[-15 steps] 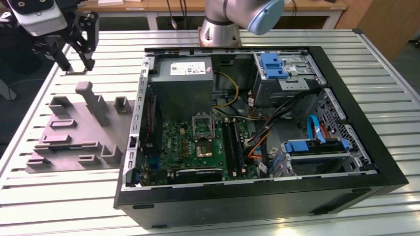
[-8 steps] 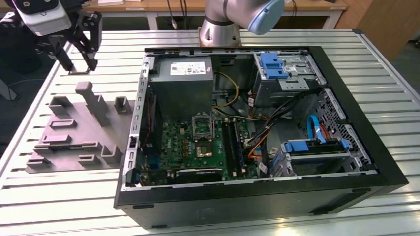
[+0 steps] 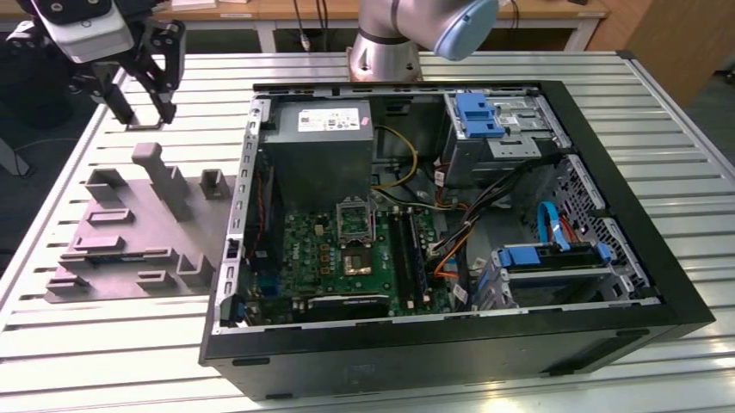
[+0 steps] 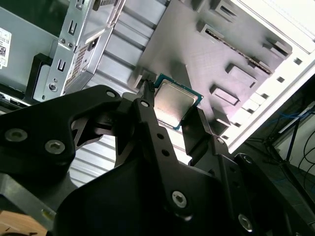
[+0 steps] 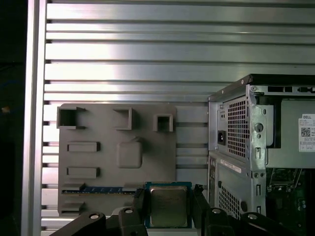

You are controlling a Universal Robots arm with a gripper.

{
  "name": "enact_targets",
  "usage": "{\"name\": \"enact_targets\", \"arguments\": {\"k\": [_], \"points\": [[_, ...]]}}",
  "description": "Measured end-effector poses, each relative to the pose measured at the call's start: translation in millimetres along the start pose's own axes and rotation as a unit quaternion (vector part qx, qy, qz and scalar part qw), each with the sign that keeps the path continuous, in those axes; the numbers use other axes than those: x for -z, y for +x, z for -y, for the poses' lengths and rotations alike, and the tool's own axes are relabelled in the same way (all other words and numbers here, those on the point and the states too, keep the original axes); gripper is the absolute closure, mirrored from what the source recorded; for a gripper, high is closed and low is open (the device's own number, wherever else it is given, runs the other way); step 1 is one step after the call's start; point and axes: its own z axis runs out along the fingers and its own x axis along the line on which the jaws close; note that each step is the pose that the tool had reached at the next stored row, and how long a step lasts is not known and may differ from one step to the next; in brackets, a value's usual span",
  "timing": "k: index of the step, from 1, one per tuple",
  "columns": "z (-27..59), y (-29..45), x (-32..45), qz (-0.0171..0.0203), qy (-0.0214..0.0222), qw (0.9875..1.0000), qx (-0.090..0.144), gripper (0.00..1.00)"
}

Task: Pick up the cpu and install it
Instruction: 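Pick up the cpu and move it towards the insertion slot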

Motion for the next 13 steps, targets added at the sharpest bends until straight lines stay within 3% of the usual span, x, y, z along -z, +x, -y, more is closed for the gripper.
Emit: {"name": "enact_targets", "arguments": {"k": [13], "points": [[0.0, -6.4, 0.0, 0.0, 0.0, 1.0, 0.0, 0.53]]}}
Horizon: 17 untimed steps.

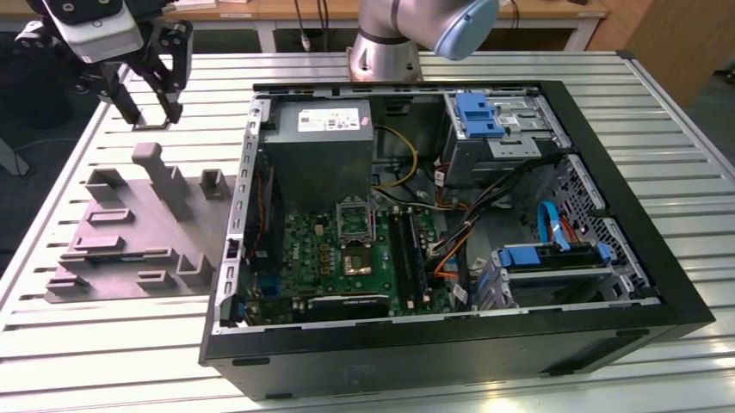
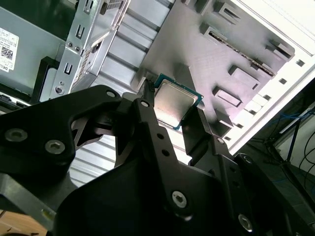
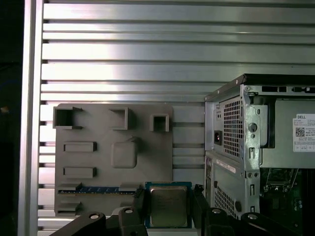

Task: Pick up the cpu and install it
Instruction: 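Pick up the cpu and move it towards the insertion slot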

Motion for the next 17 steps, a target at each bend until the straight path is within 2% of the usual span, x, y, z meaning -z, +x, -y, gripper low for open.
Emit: {"name": "enact_targets", "arguments": {"k": [17], "points": [[-0.1, -9.7, -0.1, 0.0, 0.0, 1.0, 0.0, 0.53]]}}
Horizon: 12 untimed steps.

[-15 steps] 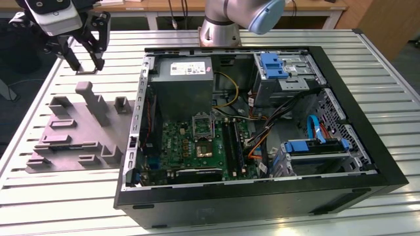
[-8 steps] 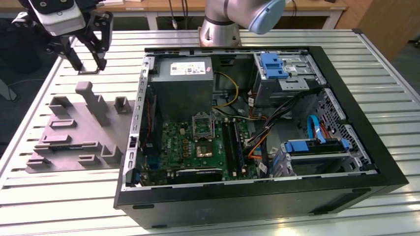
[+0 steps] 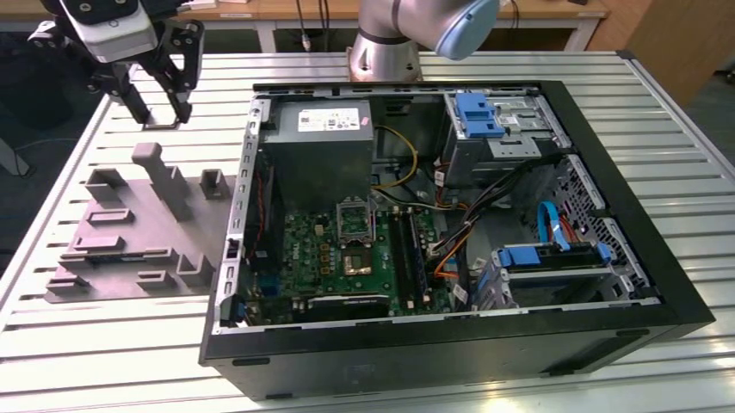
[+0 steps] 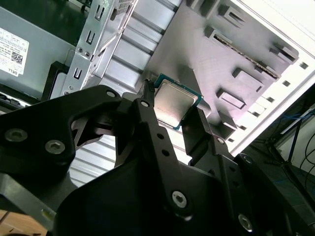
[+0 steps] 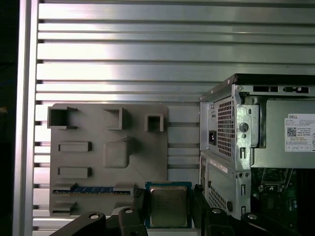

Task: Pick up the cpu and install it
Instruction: 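Pick up the cpu and move it towards the insertion slot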

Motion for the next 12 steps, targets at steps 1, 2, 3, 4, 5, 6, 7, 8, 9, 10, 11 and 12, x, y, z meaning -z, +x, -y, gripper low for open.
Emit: {"name": "enact_targets", "arguments": {"k": [1, 2, 3, 4, 5, 6, 7, 8, 9, 10, 11, 12], "points": [[0.0, -0.4, 0.0, 0.0, 0.0, 1.0, 0.0, 0.53], [0.0, -0.6, 0.1, -0.0001, 0.0001, 1.0, 0.0, 0.53], [0.0, -0.8, 0.0, 0.0, 0.0, 1.0, 0.0, 0.53], [0.0, -1.0, 0.0, 0.0, 0.0, 1.0, 0.0, 0.53], [0.0, -1.2, 0.0, 0.0, 0.0, 1.0, 0.0, 0.53], [0.0, -1.3, 0.0, 0.0, 0.0, 1.0, 0.0, 0.53], [0.0, -1.4, 0.0, 0.0, 0.0, 1.0, 0.0, 0.53], [0.0, -1.6, 0.0, 0.0, 0.0, 1.0, 0.0, 0.53], [0.0, -1.8, 0.0, 0.0, 0.0, 1.0, 0.0, 0.53], [0.0, -2.0, 0.0, 0.0, 0.0, 1.0, 0.0, 0.53], [0.0, -2.2, 0.0, 0.0, 0.0, 1.0, 0.0, 0.53], [0.0, -2.5, 0.0, 0.0, 0.0, 1.0, 0.0, 0.53]]}}
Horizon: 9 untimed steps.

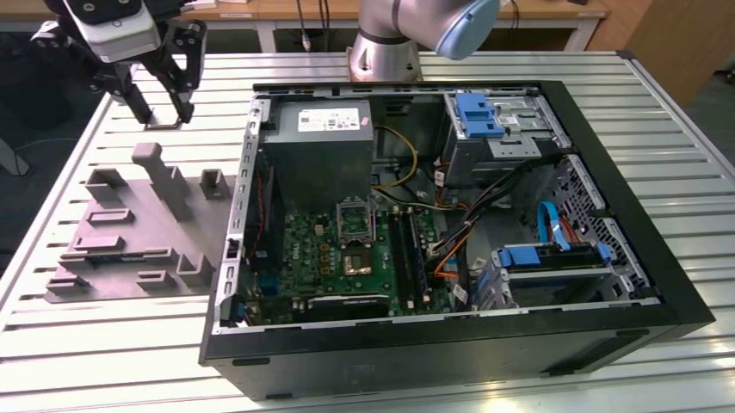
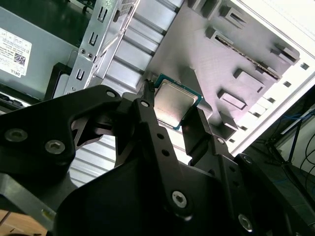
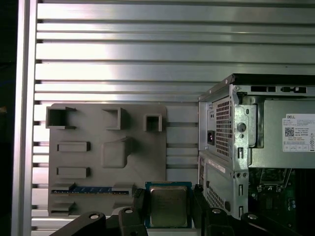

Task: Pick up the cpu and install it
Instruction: 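Pick up the cpu and move it towards the insertion slot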

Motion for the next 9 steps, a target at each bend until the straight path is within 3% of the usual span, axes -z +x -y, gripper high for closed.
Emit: {"name": "enact_targets", "arguments": {"k": [9], "points": [[0.0, -2.6, 0.0, 0.0, 0.0, 1.0, 0.0, 0.53]]}}
